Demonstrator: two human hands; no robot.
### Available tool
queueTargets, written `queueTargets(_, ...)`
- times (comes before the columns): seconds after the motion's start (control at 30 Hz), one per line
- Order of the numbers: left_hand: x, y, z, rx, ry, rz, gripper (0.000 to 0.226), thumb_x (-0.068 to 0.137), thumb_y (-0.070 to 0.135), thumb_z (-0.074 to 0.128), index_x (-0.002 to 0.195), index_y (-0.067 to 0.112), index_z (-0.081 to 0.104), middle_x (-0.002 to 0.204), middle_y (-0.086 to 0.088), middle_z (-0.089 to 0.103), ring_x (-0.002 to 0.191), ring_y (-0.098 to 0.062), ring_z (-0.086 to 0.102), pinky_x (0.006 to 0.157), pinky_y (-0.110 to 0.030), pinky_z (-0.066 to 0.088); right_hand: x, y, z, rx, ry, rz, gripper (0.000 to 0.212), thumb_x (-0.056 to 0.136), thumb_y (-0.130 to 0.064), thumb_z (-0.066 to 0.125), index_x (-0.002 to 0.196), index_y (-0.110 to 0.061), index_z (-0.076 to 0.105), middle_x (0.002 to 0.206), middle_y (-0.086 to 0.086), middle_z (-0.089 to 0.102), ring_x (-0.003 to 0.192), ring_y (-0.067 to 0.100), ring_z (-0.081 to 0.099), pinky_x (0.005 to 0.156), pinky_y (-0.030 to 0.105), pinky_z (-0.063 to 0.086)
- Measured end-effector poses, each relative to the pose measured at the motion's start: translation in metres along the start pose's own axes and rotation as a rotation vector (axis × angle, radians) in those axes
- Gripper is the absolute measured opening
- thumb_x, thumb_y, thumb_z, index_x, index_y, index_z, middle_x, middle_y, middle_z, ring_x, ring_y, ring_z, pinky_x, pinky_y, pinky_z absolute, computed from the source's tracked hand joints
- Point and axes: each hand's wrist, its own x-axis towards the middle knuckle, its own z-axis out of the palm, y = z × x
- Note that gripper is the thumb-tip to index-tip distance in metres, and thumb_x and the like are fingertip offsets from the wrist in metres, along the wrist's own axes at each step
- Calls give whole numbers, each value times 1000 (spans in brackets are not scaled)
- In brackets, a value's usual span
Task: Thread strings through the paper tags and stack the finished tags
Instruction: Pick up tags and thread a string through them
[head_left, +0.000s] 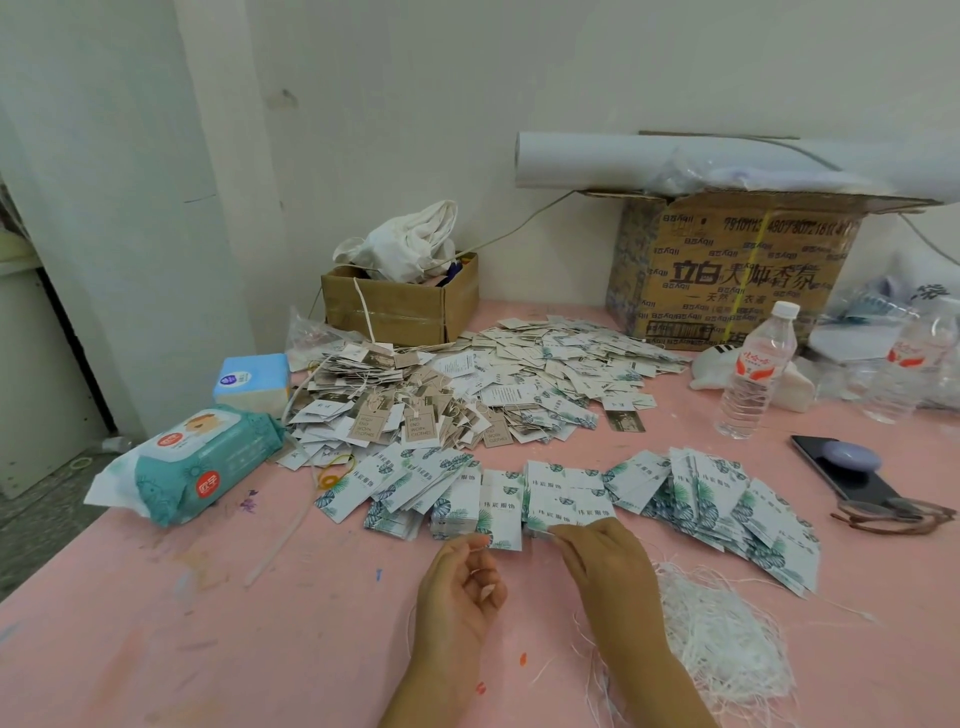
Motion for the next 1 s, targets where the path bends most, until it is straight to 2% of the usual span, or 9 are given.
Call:
queueTargets(0.2, 3, -6, 1, 7, -100, -101, 28, 98, 15, 45, 110, 0, 66, 102, -17, 74, 94, -25, 70, 74, -35, 58, 1, -1, -1, -2, 37, 55, 15, 61, -17, 84, 68, -18, 71, 59, -10, 60, 57, 13, 56, 55, 13, 34)
queueTargets(0.33, 4, -12, 2, 24, -129, -153, 27, 97, 14, 45, 115, 6, 63, 110, -12, 71, 105, -25, 65, 81, -42, 53, 2, 1, 0, 64, -127, 78, 27, 56, -17, 92, 73, -20, 72, 66, -11, 67, 63, 15, 62, 54, 22, 48)
queueTargets(0.43, 6, -13, 1, 25, -136, -173, 26, 95, 14, 47, 115, 7, 63, 110, -11, 71, 106, -25, 64, 85, -44, 52, 3, 2, 2, 4, -202, 132, 37, 65, -27, 86, 100, -19, 74, 108, -1, 72, 96, 24, 68, 76, 38, 54)
queueTargets(0.5, 6, -13, 1, 25, -141, -183, 27, 96, 14, 46, 116, 7, 62, 114, -11, 69, 108, -24, 63, 88, -45, 51, 0, 6, 5, -72, -292, 238, 56, 82, -40, 70, 133, -20, 56, 143, 3, 50, 132, 23, 47, 103, 39, 39)
queueTargets(0.57, 6, -13, 1, 25, -155, -188, 29, 97, 15, 44, 121, 7, 60, 121, -11, 66, 110, -22, 62, 90, -44, 50, -4, 14, 8, -39, -391, 303, 62, 94, -47, 50, 148, -23, 32, 156, -2, 27, 145, 15, 22, 115, 29, 17)
queueTargets(0.6, 6, -12, 1, 23, -159, -190, 31, 98, 15, 43, 123, 7, 59, 123, -11, 65, 111, -21, 61, 90, -44, 50, -6, 16, 7, -15, -417, 305, 58, 97, -44, 47, 148, -22, 33, 155, -2, 28, 145, 14, 21, 116, 27, 14)
queueTargets(0.67, 6, -12, 1, 24, -164, -194, 33, 98, 15, 42, 126, 6, 57, 124, -12, 65, 112, -21, 61, 90, -44, 49, -4, 13, 2, -15, -409, 253, 43, 93, -30, 59, 133, -14, 56, 142, 5, 50, 137, 24, 40, 113, 35, 27)
queueTargets(0.77, 6, -12, 2, 28, -168, -200, 34, 98, 16, 42, 126, 5, 57, 124, -12, 64, 112, -23, 61, 89, -45, 50, -4, 8, 0, -7, -298, 184, 32, 61, -10, 89, 91, -8, 77, 96, 8, 75, 98, 36, 69, 81, 50, 56)
queueTargets(1.0, 6, -13, 3, 25, -186, -225, 46, 78, 22, 57, 121, 6, 62, 118, -9, 68, 109, -24, 63, 86, -46, 51, 0, 7, -3, 48, -220, 239, 30, 55, -3, 90, 80, -16, 80, 75, 5, 75, 82, 31, 70, 75, 44, 55)
